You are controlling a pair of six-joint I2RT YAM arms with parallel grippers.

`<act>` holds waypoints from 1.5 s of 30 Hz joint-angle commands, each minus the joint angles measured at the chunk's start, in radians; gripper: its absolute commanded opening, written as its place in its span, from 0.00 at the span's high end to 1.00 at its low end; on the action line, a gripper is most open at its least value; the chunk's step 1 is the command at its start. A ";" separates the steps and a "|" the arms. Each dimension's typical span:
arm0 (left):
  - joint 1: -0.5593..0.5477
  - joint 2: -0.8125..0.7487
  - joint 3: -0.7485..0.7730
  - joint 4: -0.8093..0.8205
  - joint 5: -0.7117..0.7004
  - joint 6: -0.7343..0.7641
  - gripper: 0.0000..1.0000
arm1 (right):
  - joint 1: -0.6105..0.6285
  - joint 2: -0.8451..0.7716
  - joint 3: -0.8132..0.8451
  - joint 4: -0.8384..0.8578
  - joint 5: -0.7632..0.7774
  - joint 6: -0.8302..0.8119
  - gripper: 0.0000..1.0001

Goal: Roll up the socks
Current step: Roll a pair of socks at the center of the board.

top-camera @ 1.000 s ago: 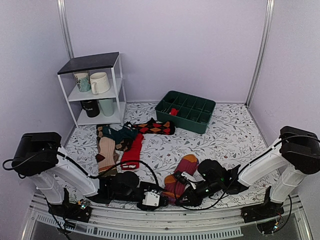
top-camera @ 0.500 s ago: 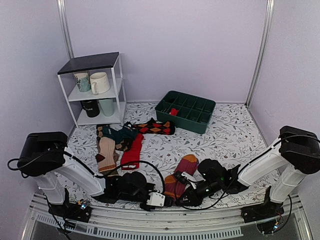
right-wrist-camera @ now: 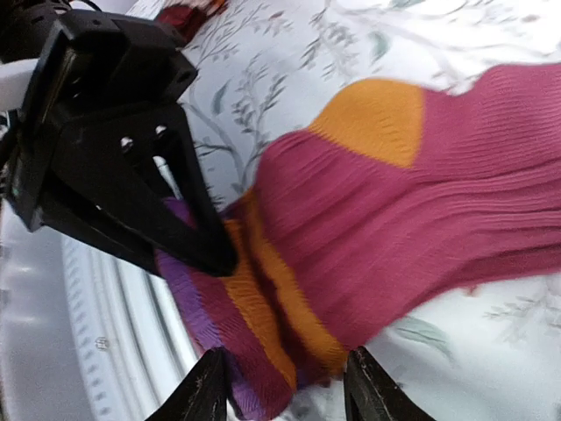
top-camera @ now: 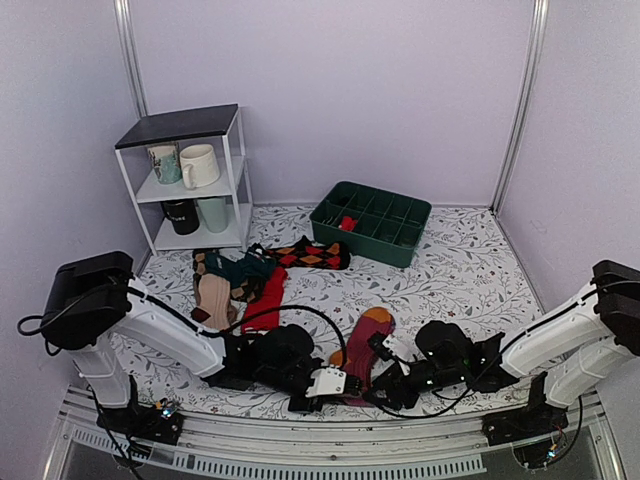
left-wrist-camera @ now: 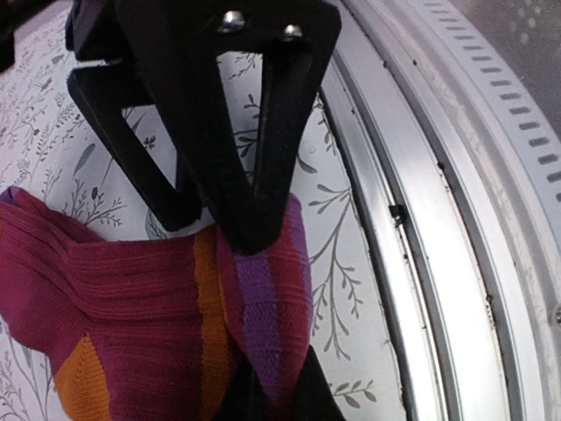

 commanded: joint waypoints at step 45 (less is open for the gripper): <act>0.062 -0.121 -0.111 -0.031 -0.056 -0.153 0.73 | 0.264 0.023 -0.087 0.122 0.451 -0.278 0.99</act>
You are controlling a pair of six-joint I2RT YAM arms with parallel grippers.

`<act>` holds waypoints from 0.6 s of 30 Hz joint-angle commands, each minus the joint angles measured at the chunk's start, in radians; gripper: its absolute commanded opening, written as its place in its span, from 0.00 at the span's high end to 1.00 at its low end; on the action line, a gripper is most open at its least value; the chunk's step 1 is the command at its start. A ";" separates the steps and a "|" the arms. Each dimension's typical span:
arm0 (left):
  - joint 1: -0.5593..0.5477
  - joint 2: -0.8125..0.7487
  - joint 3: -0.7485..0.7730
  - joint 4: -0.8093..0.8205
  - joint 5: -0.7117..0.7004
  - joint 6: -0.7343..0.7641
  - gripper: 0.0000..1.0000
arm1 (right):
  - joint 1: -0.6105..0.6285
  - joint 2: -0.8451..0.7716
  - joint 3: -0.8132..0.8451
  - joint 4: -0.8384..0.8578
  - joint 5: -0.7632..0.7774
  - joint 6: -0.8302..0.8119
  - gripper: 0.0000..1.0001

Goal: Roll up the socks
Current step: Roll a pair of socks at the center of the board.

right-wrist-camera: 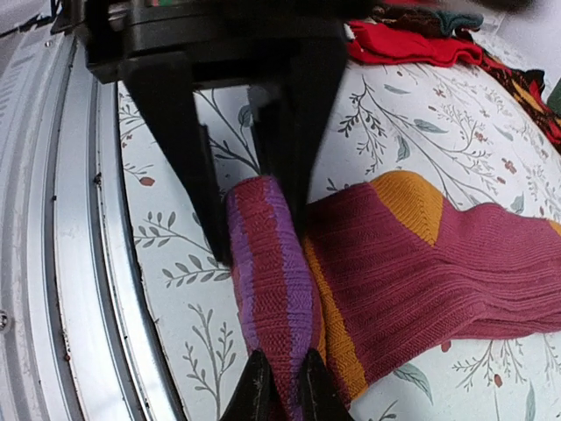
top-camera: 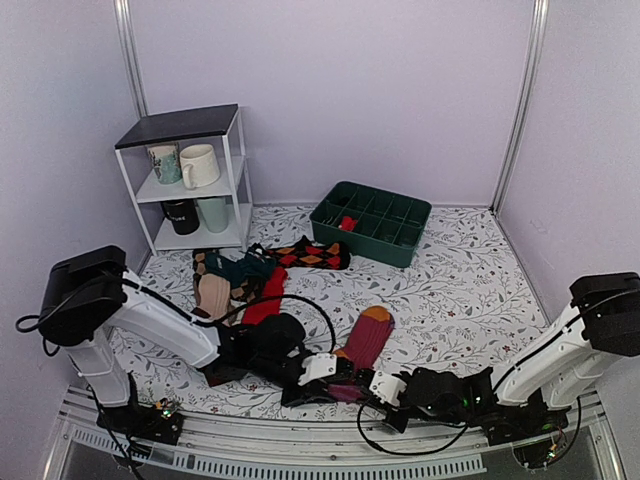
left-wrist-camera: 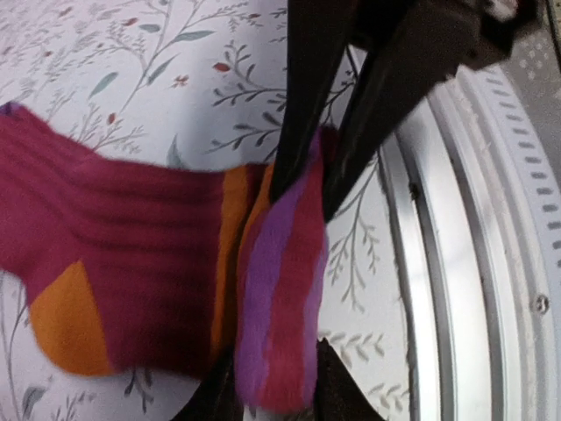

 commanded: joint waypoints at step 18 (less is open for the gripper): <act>-0.166 -0.148 -0.251 0.421 -0.325 0.380 0.54 | -0.332 -0.072 0.171 -0.583 -0.799 0.319 0.99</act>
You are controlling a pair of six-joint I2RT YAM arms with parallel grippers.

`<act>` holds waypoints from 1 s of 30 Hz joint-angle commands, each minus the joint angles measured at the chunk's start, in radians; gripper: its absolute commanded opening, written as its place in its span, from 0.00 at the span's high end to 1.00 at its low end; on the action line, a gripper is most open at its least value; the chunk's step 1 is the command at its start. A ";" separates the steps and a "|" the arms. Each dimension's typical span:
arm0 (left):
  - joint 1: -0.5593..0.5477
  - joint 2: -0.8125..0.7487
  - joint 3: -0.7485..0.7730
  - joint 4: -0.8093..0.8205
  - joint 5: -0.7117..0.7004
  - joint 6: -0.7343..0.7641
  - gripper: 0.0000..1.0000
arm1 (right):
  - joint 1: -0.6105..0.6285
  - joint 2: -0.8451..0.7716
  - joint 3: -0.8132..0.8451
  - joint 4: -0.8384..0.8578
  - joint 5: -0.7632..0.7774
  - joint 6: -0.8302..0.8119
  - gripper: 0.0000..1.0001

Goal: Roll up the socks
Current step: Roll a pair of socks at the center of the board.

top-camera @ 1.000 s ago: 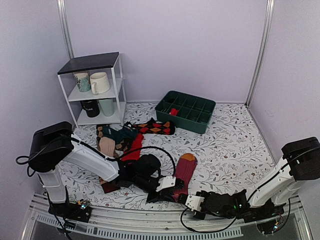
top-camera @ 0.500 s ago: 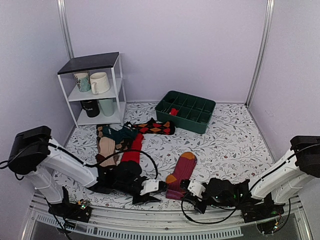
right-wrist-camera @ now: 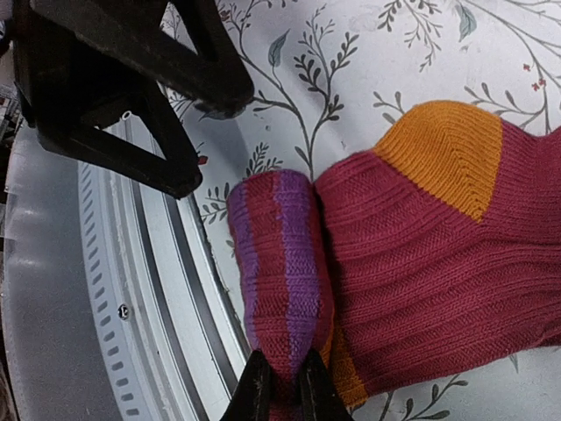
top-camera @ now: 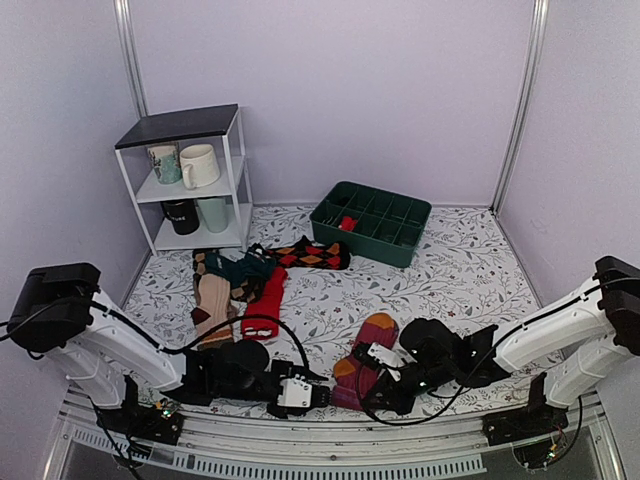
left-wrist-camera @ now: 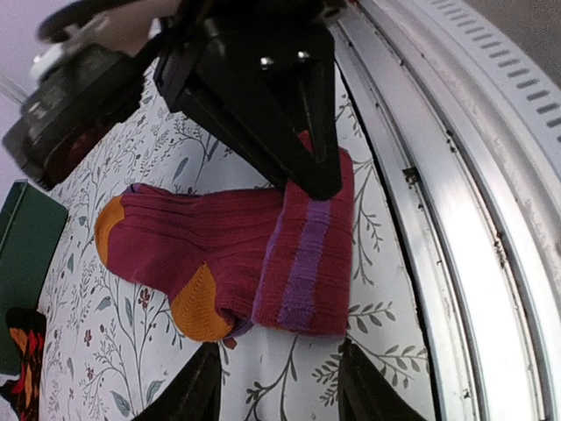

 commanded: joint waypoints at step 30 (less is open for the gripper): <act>-0.041 0.209 0.165 -0.117 0.081 0.055 0.63 | -0.111 0.176 0.064 -0.114 -0.254 0.001 0.99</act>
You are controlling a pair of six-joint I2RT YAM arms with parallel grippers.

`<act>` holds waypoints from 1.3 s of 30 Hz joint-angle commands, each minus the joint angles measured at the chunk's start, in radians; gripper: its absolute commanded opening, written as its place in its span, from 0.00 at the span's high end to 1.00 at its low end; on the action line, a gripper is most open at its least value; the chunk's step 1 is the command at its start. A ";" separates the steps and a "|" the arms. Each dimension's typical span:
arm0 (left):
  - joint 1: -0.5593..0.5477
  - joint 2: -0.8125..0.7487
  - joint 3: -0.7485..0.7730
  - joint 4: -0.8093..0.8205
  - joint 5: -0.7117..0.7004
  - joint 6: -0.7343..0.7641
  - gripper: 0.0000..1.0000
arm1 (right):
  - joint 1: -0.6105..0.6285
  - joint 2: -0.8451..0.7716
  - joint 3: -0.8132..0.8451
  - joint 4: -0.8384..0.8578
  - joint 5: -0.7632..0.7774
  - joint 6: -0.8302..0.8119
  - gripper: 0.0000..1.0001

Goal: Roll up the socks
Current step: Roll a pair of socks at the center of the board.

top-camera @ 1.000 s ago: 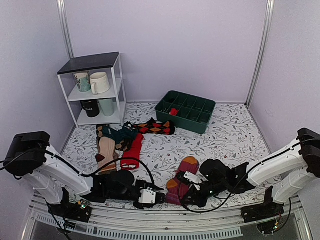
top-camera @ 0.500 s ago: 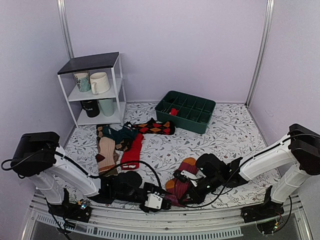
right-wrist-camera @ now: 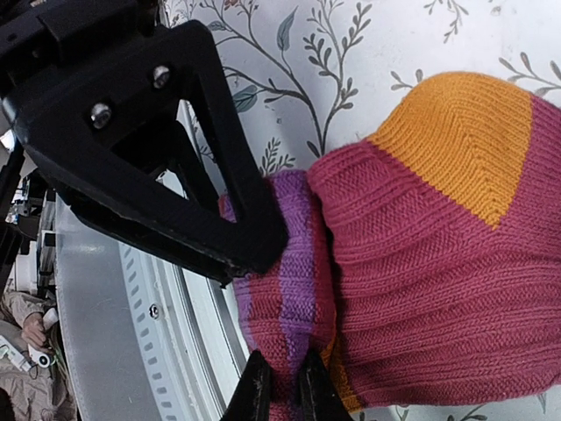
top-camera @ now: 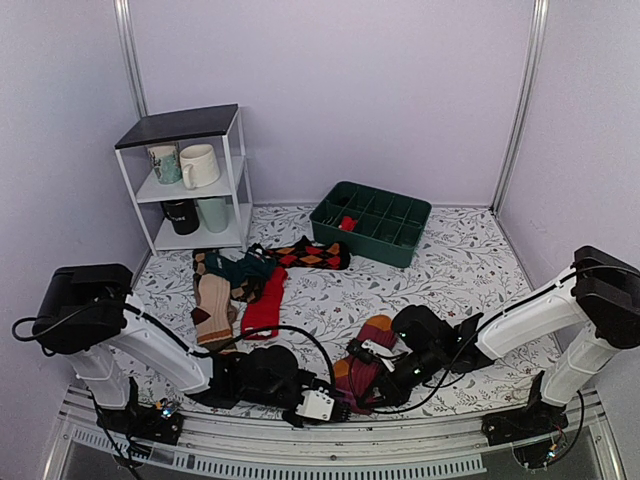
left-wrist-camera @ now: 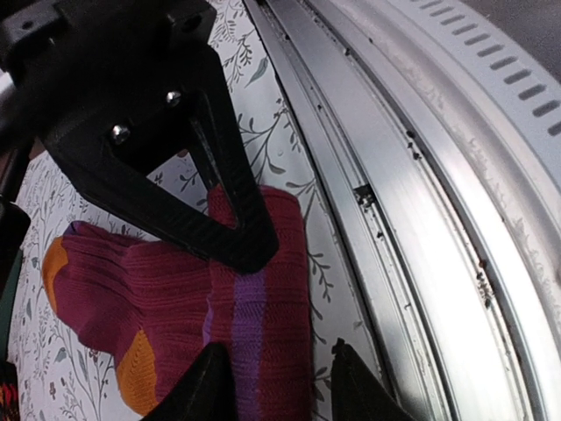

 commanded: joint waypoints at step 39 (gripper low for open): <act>0.167 0.145 0.222 -0.571 0.399 -0.333 1.00 | 0.318 -0.194 -0.334 0.577 0.606 -0.507 0.50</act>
